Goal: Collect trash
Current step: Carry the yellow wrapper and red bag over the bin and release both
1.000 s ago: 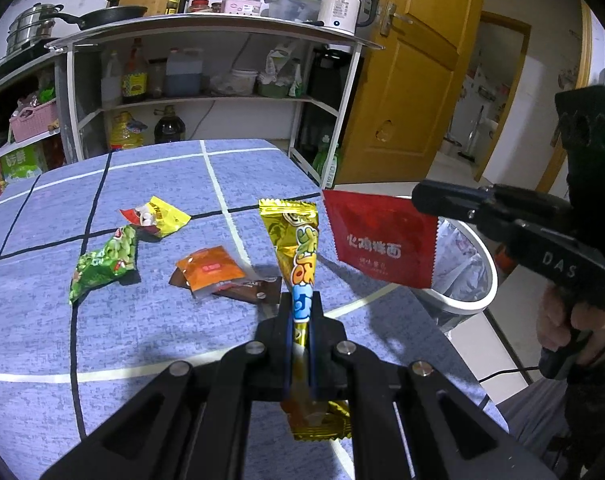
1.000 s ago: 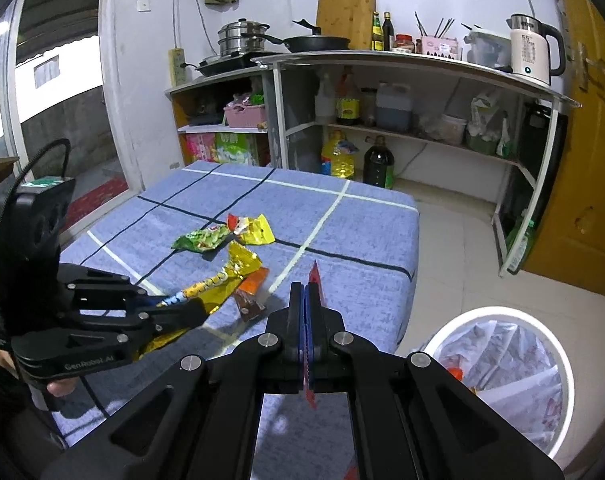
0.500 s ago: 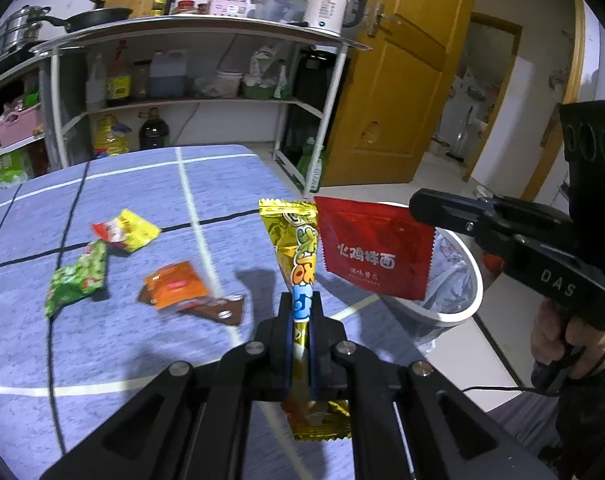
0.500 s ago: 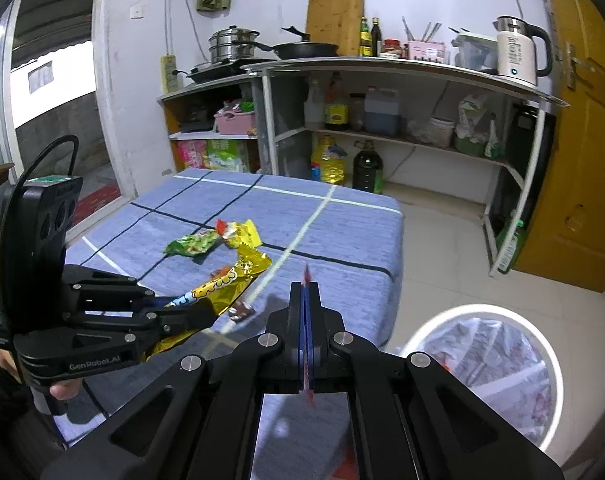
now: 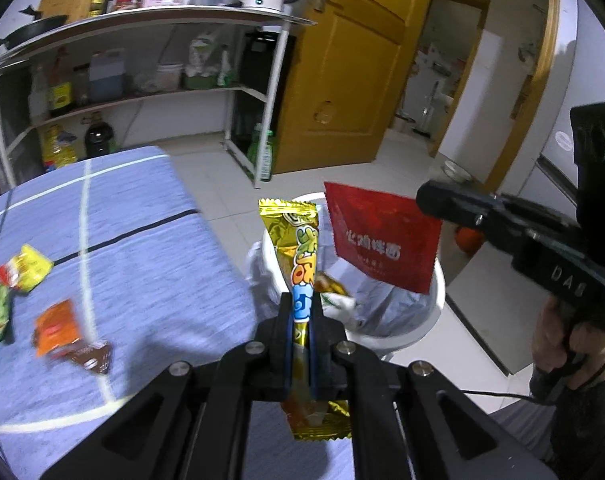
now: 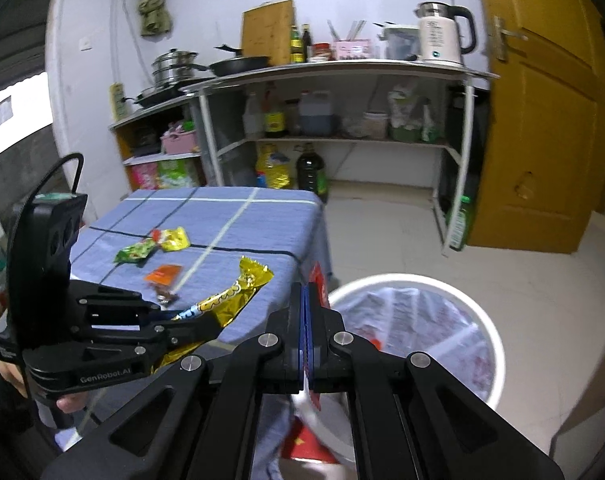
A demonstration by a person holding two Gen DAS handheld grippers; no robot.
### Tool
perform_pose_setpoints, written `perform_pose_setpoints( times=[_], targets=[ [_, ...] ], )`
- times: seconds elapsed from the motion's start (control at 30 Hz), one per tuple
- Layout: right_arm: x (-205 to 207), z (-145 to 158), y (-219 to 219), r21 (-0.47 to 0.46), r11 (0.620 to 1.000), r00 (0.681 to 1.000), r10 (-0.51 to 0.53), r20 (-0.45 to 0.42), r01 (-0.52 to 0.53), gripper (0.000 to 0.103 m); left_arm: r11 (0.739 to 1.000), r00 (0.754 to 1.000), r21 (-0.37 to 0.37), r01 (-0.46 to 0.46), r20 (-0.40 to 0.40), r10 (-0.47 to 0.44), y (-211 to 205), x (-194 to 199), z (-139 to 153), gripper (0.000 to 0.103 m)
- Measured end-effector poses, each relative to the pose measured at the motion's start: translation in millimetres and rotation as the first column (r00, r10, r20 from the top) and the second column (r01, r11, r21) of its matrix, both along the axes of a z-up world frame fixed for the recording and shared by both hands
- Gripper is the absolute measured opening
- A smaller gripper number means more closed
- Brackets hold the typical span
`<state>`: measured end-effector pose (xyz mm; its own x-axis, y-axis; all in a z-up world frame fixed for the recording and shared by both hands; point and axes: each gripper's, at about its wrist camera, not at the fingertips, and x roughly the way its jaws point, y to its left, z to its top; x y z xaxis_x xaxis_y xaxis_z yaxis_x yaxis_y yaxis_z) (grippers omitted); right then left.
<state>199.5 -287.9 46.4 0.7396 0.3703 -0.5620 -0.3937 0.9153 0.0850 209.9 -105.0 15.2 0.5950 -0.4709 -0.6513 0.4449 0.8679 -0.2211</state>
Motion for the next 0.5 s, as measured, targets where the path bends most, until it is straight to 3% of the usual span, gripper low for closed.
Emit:
perform_pose_setpoints(
  times=[0.5],
  targets=[
    [23.7,-43.5,-74.0,-0.013,0.987,0.981,-0.162,-0.107,0.162,0.000,0.997,0.996,0.031,0.073,-0.055,-0.071,-84.6,37.4,-26.6,0.007]
  ],
)
